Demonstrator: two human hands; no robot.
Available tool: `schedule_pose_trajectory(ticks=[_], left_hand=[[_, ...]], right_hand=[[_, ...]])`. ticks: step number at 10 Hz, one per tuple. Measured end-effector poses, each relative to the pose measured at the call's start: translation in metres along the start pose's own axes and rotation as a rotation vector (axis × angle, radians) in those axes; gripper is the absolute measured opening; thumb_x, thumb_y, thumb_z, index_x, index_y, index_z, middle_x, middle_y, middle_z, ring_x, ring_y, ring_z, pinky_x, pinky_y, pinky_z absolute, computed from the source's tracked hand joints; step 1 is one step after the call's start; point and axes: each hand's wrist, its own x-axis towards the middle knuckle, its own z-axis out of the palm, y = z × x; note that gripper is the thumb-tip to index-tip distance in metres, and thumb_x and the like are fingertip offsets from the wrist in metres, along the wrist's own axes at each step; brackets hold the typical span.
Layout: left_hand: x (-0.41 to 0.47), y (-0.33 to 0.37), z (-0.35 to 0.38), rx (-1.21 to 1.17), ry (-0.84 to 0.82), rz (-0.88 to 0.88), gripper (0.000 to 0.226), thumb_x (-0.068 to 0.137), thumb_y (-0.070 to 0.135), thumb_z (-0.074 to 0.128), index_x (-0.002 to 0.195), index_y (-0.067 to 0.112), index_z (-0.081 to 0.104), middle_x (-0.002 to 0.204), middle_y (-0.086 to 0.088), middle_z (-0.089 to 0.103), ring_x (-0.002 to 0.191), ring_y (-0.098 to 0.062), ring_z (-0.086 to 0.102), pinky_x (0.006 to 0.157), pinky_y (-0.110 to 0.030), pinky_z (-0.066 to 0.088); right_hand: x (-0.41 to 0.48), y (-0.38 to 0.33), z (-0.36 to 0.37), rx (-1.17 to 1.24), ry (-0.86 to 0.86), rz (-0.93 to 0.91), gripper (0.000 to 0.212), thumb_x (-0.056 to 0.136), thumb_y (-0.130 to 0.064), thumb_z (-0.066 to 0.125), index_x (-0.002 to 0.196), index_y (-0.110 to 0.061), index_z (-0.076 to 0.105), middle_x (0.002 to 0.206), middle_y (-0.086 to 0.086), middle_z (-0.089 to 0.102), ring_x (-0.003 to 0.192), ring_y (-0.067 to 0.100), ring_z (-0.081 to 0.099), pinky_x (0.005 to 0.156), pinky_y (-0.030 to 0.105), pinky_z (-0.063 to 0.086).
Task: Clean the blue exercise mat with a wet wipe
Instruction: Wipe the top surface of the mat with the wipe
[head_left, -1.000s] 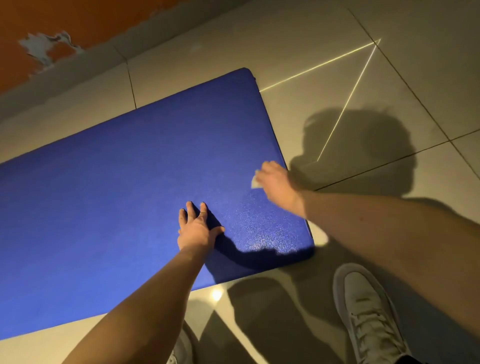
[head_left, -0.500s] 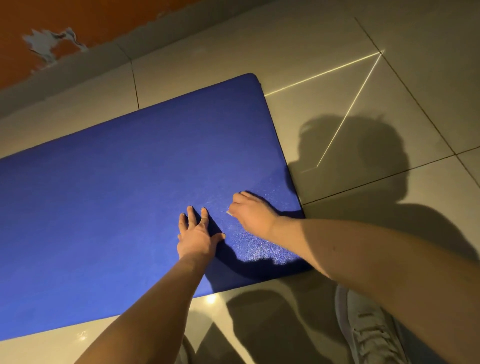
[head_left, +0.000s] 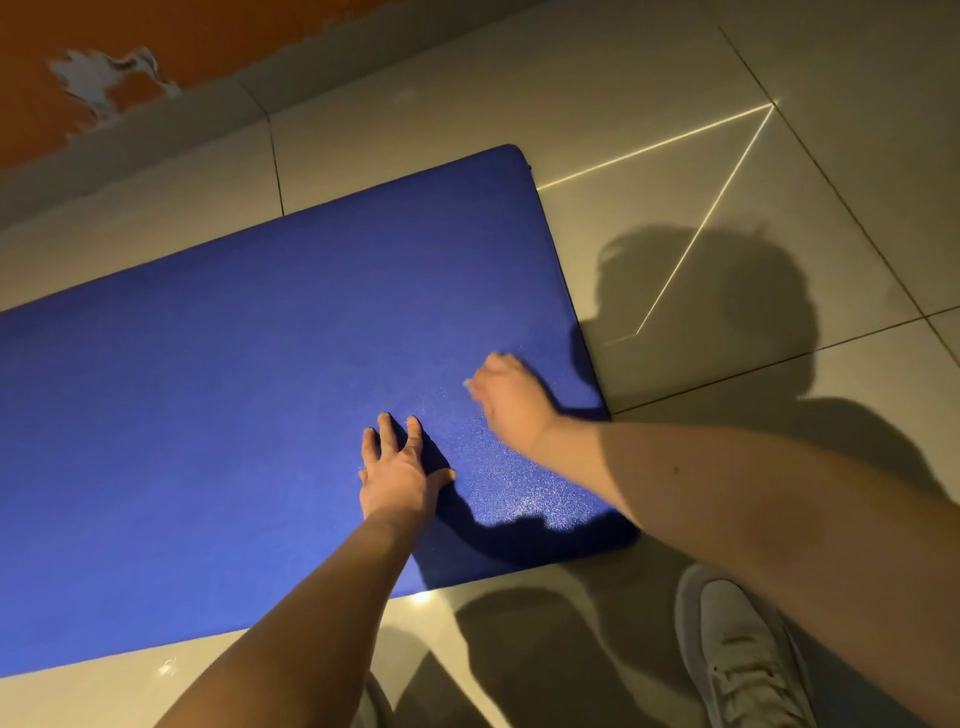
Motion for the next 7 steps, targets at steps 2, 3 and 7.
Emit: schedule_pose_trajectory(ticks=[2, 3, 7], left_hand=[[0.014, 0.008, -0.017, -0.055, 0.175, 0.020, 0.069, 0.086, 0.053, 0.069, 0.145, 0.025, 0.048, 0.163, -0.005, 0.017, 0.146, -0.031, 0.023, 0.117, -0.054, 0.023], [0.035, 0.015, -0.028, -0.089, 0.223, 0.069, 0.073, 0.088, 0.049, 0.070, 0.149, 0.022, 0.041, 0.165, -0.006, 0.013, 0.150, -0.031, 0.013, 0.119, -0.057, 0.021], [0.068, 0.024, -0.042, -0.084, 0.029, -0.007, 0.089, 0.093, 0.050, 0.064, 0.160, 0.032, 0.009, 0.167, 0.003, -0.012, 0.153, -0.026, -0.014, 0.117, -0.064, 0.020]], right_hand=[[0.009, 0.022, -0.016, -0.052, -0.109, -0.154, 0.035, 0.055, 0.008, 0.087, 0.067, -0.012, 0.062, 0.073, 0.008, 0.054, 0.066, 0.030, 0.058, 0.061, 0.032, 0.045], [0.029, 0.062, -0.051, -0.153, -0.069, 0.056, 0.016, 0.078, 0.001, 0.073, 0.091, -0.008, 0.069, 0.097, 0.016, 0.062, 0.092, 0.033, 0.059, 0.077, 0.035, 0.041], [0.023, -0.015, 0.009, 0.068, -0.192, 0.046, 0.006, 0.084, 0.001, 0.072, 0.079, 0.002, 0.069, 0.088, 0.022, 0.058, 0.082, 0.039, 0.059, 0.072, 0.040, 0.048]])
